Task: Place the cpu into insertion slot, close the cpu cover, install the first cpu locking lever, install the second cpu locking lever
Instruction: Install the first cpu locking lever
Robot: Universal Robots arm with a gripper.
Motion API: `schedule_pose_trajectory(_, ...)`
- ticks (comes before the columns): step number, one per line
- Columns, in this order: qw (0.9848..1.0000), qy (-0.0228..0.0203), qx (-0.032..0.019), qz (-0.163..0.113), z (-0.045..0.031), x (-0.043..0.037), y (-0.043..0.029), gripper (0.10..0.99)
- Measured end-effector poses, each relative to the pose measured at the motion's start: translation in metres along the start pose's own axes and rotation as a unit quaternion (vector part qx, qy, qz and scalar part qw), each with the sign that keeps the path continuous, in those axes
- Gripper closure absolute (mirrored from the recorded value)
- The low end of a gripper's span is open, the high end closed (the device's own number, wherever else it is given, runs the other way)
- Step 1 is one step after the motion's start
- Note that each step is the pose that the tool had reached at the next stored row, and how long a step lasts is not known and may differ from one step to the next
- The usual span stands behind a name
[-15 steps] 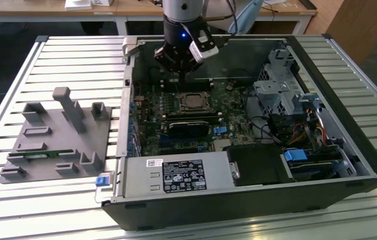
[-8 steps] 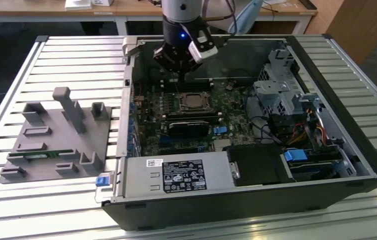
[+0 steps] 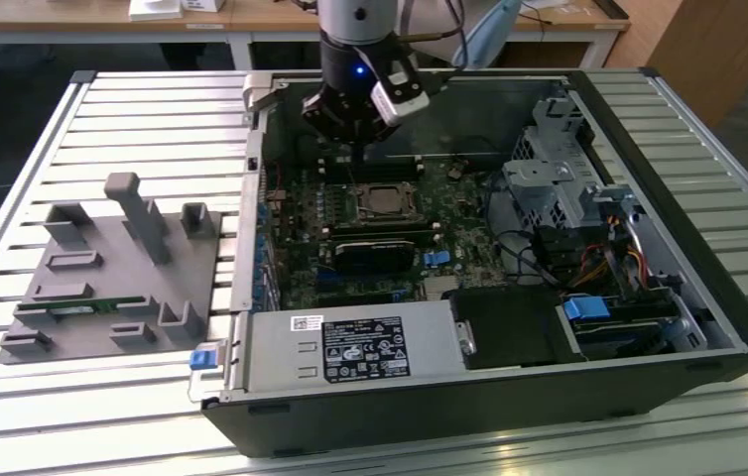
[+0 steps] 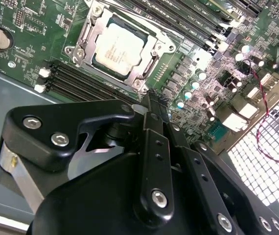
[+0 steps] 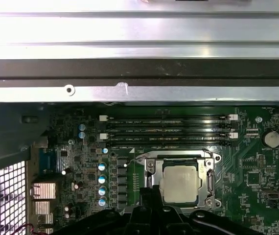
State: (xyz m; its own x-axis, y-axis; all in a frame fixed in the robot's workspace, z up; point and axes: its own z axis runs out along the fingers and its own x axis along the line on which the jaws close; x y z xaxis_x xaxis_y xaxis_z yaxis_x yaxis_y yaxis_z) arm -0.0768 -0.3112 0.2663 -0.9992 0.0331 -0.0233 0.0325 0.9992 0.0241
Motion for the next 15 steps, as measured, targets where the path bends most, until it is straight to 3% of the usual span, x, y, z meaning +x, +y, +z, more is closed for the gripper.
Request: schedule_pose_trajectory(15, 1.0000, 0.0000, 0.0000, 0.000, 0.0002, 0.0077, -0.0002, 0.969)
